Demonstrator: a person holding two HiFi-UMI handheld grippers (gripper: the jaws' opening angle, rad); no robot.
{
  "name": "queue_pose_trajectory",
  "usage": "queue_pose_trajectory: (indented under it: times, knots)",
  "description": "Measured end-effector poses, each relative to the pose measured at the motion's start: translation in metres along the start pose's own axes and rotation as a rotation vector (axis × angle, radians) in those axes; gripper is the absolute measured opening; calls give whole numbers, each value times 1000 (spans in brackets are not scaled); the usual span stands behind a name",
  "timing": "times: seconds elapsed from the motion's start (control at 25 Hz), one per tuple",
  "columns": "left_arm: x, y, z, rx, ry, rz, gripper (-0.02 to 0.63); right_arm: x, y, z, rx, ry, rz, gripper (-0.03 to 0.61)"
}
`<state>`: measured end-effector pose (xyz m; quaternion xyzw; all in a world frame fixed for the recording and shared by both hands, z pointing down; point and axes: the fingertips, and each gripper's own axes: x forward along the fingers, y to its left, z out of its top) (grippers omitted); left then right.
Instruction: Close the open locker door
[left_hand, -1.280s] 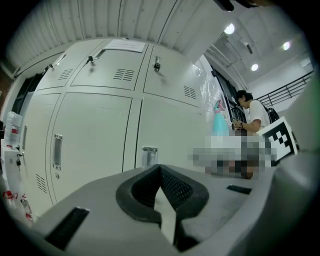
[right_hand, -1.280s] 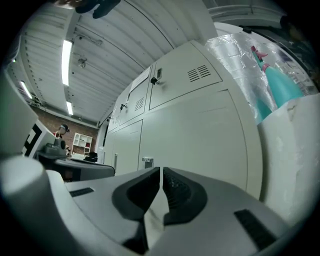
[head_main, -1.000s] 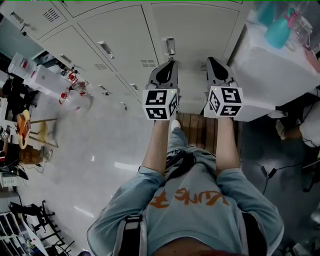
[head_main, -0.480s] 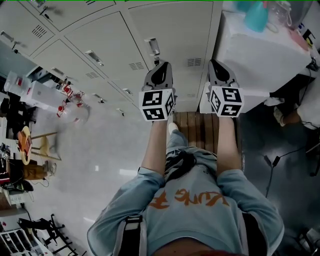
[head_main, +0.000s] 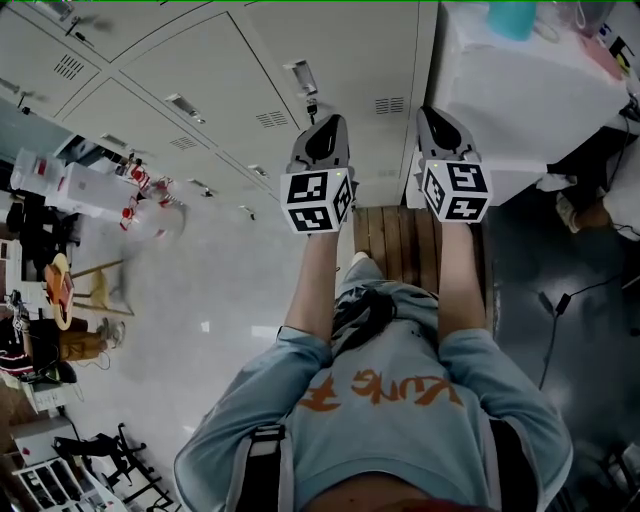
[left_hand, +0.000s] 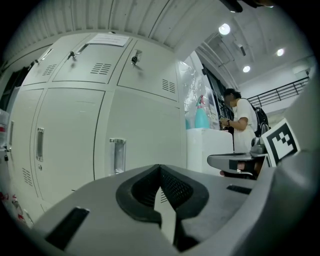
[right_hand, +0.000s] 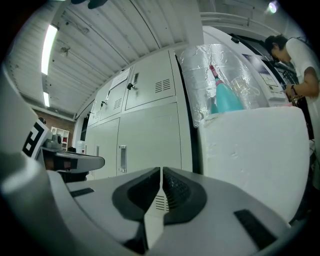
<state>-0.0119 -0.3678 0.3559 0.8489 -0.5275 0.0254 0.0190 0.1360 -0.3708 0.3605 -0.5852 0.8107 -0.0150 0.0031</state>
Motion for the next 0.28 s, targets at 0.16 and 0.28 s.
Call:
queue_pose_trajectory:
  times: [0.16,0.28]
  knots:
    - [-6,14,-11,-33,4,46,17,2,3,-5,21,-11,15,38]
    - [-6,26,-20,-51,20,65,17,6,5,-2,18,-30,24,38]
